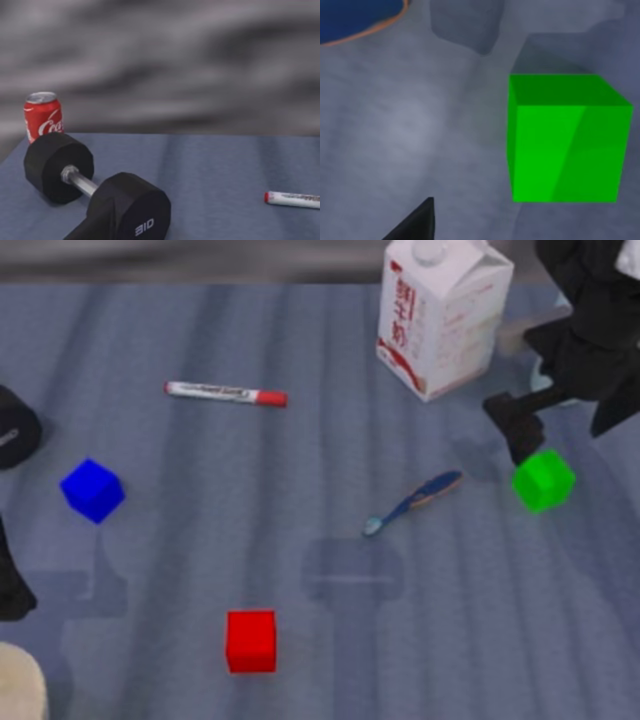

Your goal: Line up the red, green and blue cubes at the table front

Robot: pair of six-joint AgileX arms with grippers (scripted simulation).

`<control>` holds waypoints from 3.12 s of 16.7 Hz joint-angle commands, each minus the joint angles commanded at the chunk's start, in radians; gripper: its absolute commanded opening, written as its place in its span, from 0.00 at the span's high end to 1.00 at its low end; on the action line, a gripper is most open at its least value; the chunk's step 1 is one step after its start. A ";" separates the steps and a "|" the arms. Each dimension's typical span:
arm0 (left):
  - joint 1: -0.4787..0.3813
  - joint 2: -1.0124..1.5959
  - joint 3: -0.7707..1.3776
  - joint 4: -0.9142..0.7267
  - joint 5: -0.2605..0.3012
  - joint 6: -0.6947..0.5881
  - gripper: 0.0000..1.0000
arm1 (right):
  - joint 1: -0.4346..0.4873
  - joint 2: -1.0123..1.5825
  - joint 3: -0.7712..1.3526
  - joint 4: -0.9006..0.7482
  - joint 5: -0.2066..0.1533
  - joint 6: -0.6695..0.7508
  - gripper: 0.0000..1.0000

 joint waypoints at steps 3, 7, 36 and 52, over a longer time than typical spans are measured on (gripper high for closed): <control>0.000 0.000 0.000 0.000 0.000 0.000 0.00 | 0.004 0.024 -0.051 0.071 0.000 -0.001 0.00; 0.000 0.000 0.000 0.000 0.000 0.000 0.00 | 0.005 0.077 -0.149 0.232 0.001 0.002 0.00; 0.000 0.000 0.000 0.000 0.000 0.000 0.00 | 0.006 0.076 -0.154 0.241 -0.001 0.003 1.00; 0.000 0.000 0.000 0.000 0.000 0.000 0.00 | 0.085 -0.011 -0.031 0.026 0.000 0.115 1.00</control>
